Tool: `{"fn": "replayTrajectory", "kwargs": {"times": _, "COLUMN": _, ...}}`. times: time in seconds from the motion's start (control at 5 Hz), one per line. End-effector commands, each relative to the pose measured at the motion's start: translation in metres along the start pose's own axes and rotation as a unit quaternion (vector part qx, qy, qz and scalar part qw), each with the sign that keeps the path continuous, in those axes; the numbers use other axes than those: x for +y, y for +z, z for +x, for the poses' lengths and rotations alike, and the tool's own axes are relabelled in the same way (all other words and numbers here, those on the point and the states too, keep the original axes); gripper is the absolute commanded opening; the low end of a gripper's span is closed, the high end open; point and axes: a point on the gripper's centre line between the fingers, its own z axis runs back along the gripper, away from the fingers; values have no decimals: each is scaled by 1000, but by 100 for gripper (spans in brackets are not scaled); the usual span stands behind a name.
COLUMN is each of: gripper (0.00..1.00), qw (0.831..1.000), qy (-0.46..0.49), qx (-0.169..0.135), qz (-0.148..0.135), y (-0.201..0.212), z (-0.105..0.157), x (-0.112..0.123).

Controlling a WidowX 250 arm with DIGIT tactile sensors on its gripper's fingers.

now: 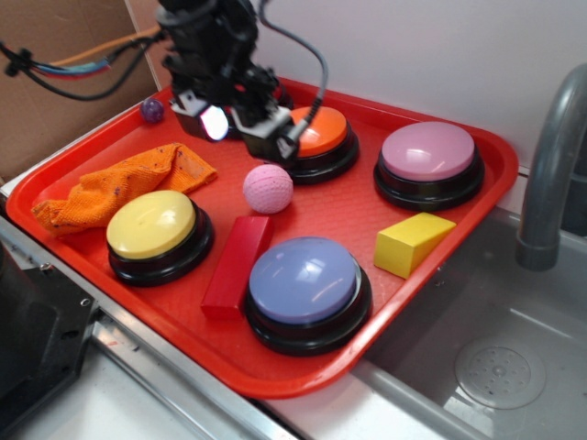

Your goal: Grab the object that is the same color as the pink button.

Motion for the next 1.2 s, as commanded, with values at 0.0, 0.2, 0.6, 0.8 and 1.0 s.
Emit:
{"fn": "replayTrajectory", "kwargs": {"times": 0.0, "gripper": 100, "qw": 1000, "qy": 16, "qx": 7, "qz": 5, "y": -34, "z": 9, "x": 5}}
{"fn": "replayTrajectory", "kwargs": {"times": 0.2, "gripper": 91, "qw": 1000, "qy": 18, "qx": 11, "qz": 10, "y": -46, "z": 8, "x": 3}}
{"fn": "replayTrajectory", "kwargs": {"times": 0.6, "gripper": 0, "qw": 999, "qy": -24, "qx": 30, "qz": 3, "y": -33, "z": 8, "x": 7}}
{"fn": "replayTrajectory", "kwargs": {"times": 0.8, "gripper": 0, "qw": 994, "qy": -95, "qx": 47, "qz": 3, "y": 1, "z": 22, "x": 20}}
{"fn": "replayTrajectory", "kwargs": {"times": 1.0, "gripper": 0, "qw": 987, "qy": -155, "qx": 49, "qz": 18, "y": 43, "z": 31, "x": 39}}
